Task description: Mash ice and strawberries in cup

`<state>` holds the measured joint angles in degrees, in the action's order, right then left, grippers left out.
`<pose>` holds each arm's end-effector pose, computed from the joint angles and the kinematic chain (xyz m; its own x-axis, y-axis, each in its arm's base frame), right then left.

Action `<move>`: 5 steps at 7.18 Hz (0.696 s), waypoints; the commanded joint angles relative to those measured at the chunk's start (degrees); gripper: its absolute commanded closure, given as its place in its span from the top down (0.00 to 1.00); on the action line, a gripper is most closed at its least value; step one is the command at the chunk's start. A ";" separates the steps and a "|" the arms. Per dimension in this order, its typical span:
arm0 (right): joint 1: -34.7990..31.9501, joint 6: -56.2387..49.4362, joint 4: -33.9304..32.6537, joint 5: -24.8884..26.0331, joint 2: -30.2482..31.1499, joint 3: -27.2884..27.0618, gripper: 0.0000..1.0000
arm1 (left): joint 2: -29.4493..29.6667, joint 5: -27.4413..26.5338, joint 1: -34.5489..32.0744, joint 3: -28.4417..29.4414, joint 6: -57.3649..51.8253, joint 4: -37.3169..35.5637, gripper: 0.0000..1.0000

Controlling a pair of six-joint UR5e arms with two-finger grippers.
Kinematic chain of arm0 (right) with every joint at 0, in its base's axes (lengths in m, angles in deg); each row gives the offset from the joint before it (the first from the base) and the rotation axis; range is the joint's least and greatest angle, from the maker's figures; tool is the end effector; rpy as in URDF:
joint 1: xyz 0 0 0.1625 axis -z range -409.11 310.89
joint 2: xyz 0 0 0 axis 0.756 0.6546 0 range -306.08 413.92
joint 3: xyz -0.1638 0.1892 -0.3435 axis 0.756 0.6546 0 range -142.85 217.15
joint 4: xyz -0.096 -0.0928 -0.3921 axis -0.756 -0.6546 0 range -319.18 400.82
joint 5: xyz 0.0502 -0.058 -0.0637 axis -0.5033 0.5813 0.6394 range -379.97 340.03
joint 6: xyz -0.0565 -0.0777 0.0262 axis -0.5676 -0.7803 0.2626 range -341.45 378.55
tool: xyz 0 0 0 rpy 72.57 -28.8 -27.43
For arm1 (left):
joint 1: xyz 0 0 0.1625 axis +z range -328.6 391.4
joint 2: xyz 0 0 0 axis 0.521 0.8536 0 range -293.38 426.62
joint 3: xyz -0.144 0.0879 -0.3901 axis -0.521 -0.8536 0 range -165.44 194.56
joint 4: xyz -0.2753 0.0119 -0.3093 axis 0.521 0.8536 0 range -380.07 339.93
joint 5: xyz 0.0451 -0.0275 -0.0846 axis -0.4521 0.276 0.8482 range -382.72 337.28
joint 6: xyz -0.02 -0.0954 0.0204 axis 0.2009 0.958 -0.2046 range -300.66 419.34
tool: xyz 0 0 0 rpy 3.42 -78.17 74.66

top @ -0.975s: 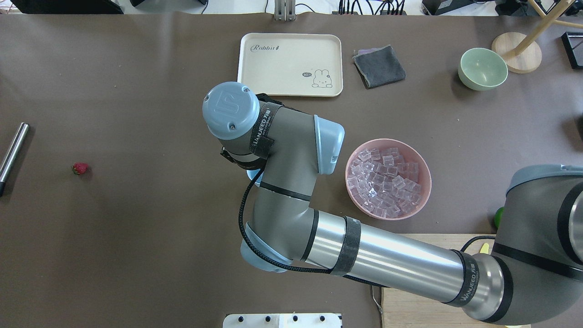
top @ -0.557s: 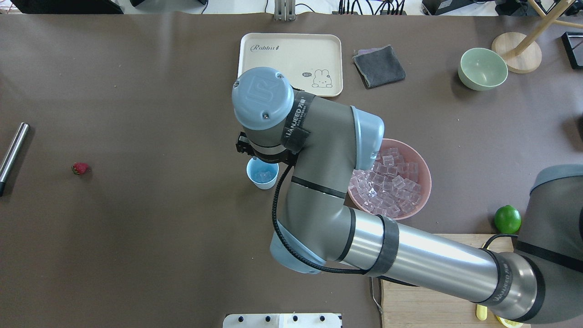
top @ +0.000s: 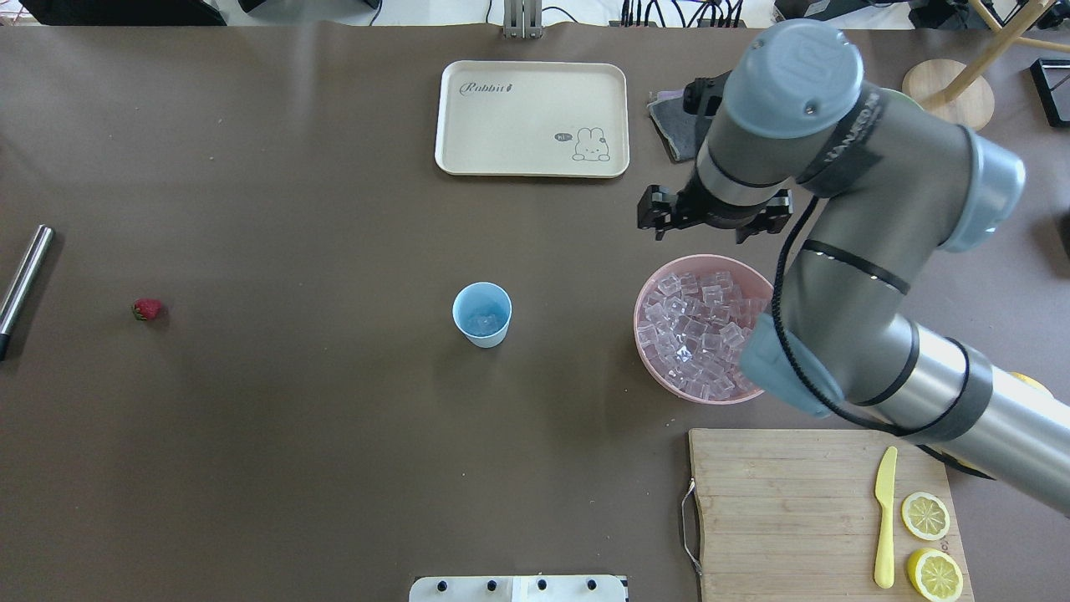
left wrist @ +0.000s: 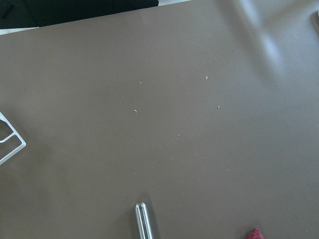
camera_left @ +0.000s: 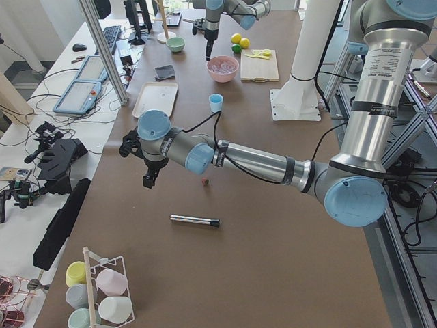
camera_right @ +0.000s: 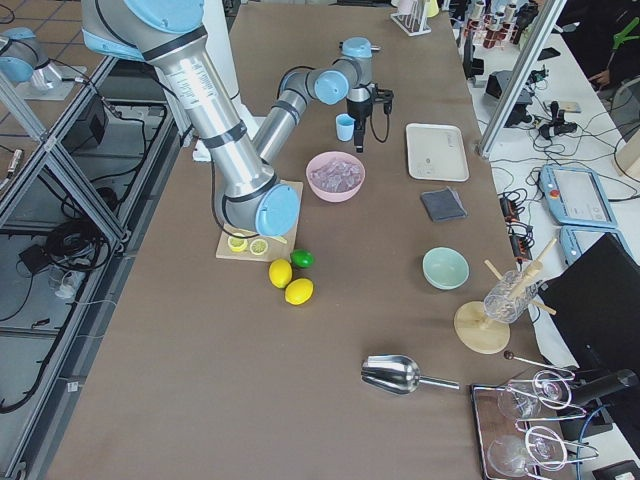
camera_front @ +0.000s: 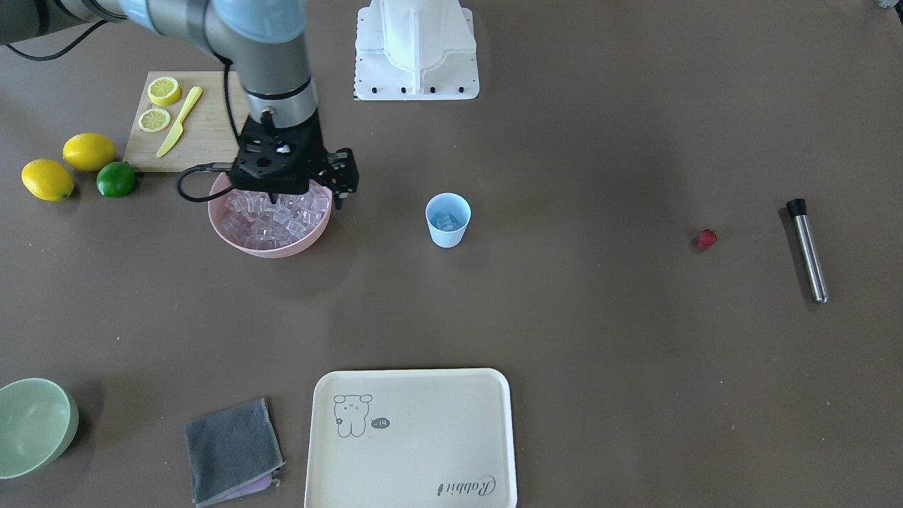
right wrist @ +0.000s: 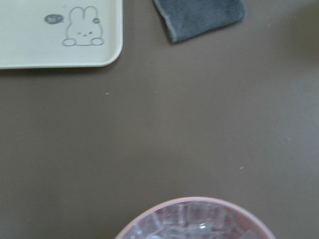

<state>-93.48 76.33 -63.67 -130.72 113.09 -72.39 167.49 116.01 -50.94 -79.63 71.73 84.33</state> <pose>-0.3627 -0.4920 0.2424 0.7594 0.0455 0.6490 -0.1190 0.9904 0.0697 0.0192 -0.5807 0.4860 0.6152 0.2587 -0.7447 0.0163 0.9403 0.3401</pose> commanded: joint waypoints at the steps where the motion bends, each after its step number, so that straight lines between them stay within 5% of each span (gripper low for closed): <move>1: -10.17 -16.24 3.48 -5.32 8.13 -0.23 0.99 | -0.32 -7.48 7.60 -3.62 6.92 0.01 0.99; 3: -16.42 -29.16 8.05 -10.33 12.79 0.47 0.99 | -5.41 -7.51 11.12 -5.12 7.38 0.71 0.99; 5: -21.78 -36.81 8.69 -14.46 12.38 0.82 0.99 | -11.54 -7.42 13.16 -4.51 7.38 9.45 0.99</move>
<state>-111.35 45.72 -55.61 -142.23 125.64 -71.97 160.04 108.61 -38.93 -84.37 78.99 88.35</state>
